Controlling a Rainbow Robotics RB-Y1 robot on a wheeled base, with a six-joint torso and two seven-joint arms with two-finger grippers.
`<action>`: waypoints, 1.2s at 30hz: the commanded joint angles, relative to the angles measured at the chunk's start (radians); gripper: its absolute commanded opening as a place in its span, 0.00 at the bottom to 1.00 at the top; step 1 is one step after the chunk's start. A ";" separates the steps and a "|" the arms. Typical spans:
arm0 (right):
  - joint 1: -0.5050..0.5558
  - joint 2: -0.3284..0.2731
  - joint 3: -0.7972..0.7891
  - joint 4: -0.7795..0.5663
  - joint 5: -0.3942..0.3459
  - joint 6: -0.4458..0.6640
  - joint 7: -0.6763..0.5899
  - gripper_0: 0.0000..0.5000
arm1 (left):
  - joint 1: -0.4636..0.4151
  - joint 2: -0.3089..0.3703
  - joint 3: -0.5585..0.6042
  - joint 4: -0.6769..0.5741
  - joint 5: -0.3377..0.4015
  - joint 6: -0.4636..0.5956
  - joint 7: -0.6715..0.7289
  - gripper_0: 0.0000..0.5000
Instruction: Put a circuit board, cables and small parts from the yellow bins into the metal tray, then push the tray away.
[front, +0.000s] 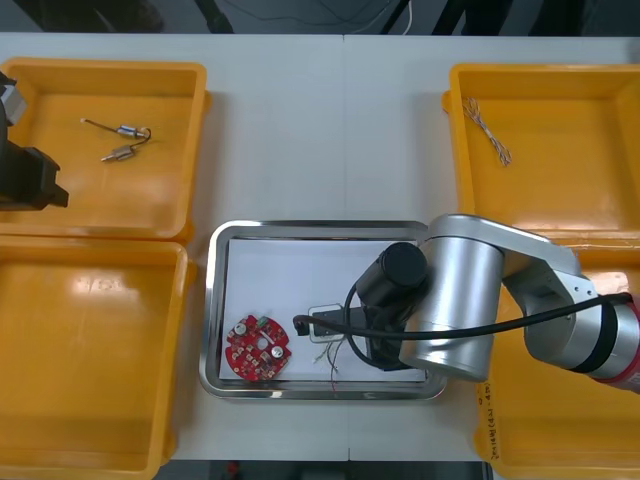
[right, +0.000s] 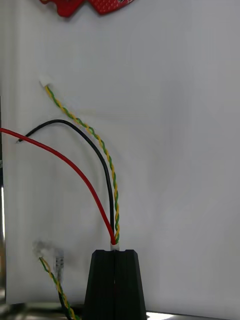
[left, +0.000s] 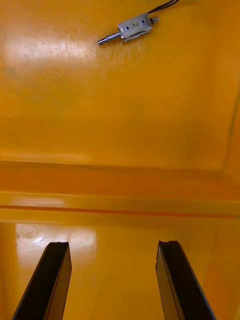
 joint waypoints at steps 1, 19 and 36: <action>0.037 0.026 0.013 -0.003 0.014 -0.010 -0.048 0.00 | -0.094 -0.035 0.017 0.079 -0.025 -0.016 -0.181 1.00; 0.042 0.057 0.013 -0.003 0.064 -0.010 -0.073 0.31 | -0.301 -0.111 -0.163 0.326 -0.104 -0.102 -0.260 1.00; 0.036 0.067 -0.025 -0.084 0.078 0.061 -0.110 1.00 | -0.399 -0.149 -0.252 0.575 -0.146 -0.307 -0.467 1.00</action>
